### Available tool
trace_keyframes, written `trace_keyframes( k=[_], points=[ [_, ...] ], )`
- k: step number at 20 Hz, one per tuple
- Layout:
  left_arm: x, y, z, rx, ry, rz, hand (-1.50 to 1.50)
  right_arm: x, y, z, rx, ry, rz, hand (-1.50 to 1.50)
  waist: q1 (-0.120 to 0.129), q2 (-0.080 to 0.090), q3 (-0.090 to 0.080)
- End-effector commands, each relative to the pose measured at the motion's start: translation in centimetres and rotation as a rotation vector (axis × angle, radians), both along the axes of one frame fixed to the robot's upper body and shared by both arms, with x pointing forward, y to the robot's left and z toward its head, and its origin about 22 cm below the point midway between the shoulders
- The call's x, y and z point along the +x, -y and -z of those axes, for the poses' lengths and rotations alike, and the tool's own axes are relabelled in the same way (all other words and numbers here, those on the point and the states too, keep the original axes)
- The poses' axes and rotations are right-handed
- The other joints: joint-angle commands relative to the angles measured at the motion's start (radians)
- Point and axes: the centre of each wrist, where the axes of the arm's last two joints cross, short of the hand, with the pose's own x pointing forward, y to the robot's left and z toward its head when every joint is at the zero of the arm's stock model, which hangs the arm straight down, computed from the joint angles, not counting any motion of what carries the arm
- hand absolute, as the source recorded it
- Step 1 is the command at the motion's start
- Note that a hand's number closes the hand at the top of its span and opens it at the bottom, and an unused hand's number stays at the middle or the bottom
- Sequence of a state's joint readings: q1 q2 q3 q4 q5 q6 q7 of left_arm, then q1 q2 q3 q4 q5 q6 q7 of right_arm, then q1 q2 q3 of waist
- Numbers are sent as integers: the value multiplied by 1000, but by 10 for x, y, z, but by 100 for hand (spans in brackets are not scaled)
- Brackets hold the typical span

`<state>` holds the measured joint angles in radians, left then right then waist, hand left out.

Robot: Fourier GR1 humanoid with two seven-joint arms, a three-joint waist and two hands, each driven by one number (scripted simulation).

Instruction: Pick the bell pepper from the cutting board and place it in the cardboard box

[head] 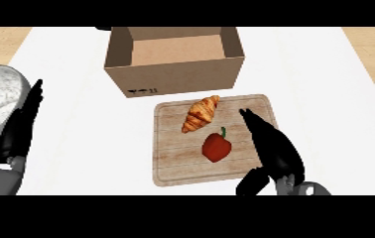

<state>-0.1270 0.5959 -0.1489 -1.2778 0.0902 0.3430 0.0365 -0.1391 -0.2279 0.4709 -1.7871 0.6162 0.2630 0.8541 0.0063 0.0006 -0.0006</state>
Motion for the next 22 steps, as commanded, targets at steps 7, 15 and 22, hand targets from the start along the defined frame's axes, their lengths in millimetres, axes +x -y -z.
trace_keyframes(
  k=[7, 15, 22],
  points=[
    [2, -18, 2, 2, -23, -7, 0, 32, -10, 14, -30, -43, 1, -150, -5, 0, 1],
    [-9, 2, 13, -15, -2, 1, 0, 20, -35, 10, 31, -21, -39, -150, -5, -1, 1],
    [-11, 2, -9, 4, 0, 4, 0, 21, -52, -15, 57, 14, -118, -150, -3, -1, 1]
  ],
)
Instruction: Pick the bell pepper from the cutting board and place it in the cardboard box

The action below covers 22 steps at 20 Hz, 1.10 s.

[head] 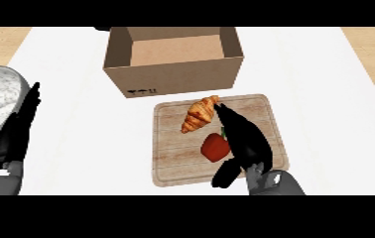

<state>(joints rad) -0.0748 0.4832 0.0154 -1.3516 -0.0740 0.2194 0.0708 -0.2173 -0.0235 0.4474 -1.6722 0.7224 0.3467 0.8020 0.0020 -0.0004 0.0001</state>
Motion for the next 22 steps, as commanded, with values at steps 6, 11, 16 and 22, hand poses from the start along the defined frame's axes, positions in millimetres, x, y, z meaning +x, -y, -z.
trace_keyframes(
  k=[6, 11, 16, 22],
  points=[
    [-5, -16, 14, -3, -11, -13, 0, -10, -21, -16, -71, -78, -30, -150, -1, 0, -1],
    [1, -9, 0, 0, 5, 3, 0, 0, -34, 37, -92, -123, 53, -150, 5, 0, 0],
    [14, 6, -4, 5, 1, -3, 0, 19, -12, 51, -114, -112, 80, 150, 0, 1, 0],
    [9, 12, -4, 1, -6, -2, 0, 12, -20, 65, -220, 126, 87, 150, 2, 0, 0]
  ],
)
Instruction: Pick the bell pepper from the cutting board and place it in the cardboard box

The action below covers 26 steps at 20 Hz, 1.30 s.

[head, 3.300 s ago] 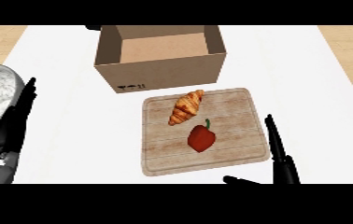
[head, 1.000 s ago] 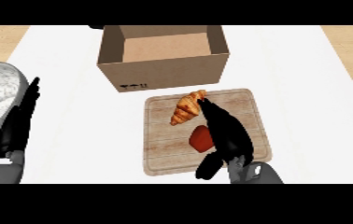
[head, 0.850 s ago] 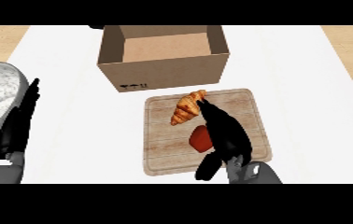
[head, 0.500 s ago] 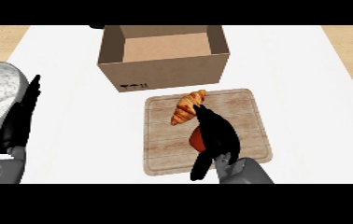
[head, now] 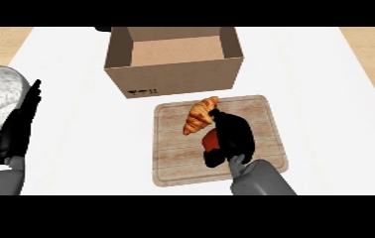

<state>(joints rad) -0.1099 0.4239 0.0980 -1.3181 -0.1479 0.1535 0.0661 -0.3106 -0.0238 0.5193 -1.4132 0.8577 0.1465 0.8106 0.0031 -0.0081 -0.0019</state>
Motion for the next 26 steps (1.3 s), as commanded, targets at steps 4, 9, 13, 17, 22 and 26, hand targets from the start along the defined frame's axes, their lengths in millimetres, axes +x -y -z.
trace_keyframes(
  k=[4, 9, 13, 17, 22, 26],
  points=[
    [-3, -8, -6, 13, 3, 1, 0, 24, 9, 3, -130, 138, 11, 150, 3, 8, 2],
    [-15, -5, 11, 9, 7, -24, 0, 1, 9, -8, -139, 160, 358, 150, -10, 3, 1],
    [-7, 1, 3, 11, 0, -4, 0, -1, -8, -27, -208, 255, 478, 150, -6, 3, 1],
    [-7, 2, -10, 6, -8, -6, 0, -17, -10, -39, -277, 374, 505, 150, -6, 3, 2],
    [-5, 5, 2, 9, 0, -4, 0, -18, -24, -96, -323, 659, 431, 150, -5, 3, 1],
    [0, 10, 6, 1, 0, 9, 0, -4, -41, -122, -264, 728, 356, 150, 4, 8, 2]
  ],
)
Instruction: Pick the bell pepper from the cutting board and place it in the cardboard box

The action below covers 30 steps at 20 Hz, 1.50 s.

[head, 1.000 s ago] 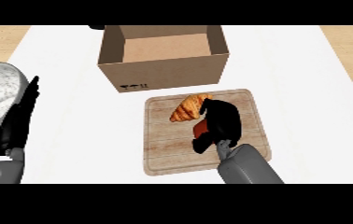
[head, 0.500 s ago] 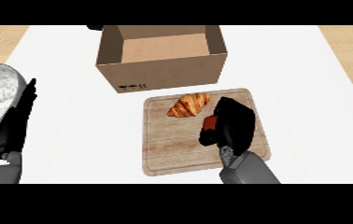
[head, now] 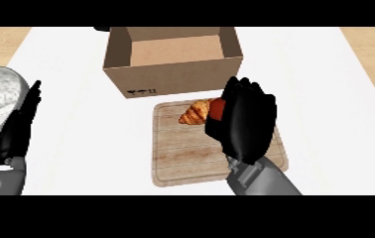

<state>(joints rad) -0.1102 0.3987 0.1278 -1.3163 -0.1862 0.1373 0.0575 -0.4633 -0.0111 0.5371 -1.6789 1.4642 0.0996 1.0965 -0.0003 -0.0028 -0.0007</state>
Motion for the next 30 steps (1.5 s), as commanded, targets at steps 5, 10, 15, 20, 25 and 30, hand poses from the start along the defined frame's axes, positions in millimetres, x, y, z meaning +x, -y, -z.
trace_keyframes(
  k=[5, 10, 15, 20, 25, 30],
  points=[
    [-3, 9, 11, -10, -7, 18, 0, 40, -27, -67, 101, 41, -32, 150, 18, 6, 0],
    [-1, 7, -1, -3, 2, 34, 0, 75, -34, -79, 224, 85, -48, 150, 35, 9, 0],
    [5, 8, -9, 5, 8, 46, 0, 121, -28, -94, 296, 130, -26, 150, 50, 17, 0],
    [19, 28, -2, -3, 24, 63, 0, 149, -28, -84, 402, 92, 1, 150, 62, 24, 0],
    [21, 16, -9, 5, 23, 77, 0, 178, -17, -77, 449, 77, 2, 150, 68, 32, -1],
    [13, 24, -6, 27, 20, 102, 0, 191, -18, -70, 430, 46, 49, 150, 95, 34, 0]
  ],
)
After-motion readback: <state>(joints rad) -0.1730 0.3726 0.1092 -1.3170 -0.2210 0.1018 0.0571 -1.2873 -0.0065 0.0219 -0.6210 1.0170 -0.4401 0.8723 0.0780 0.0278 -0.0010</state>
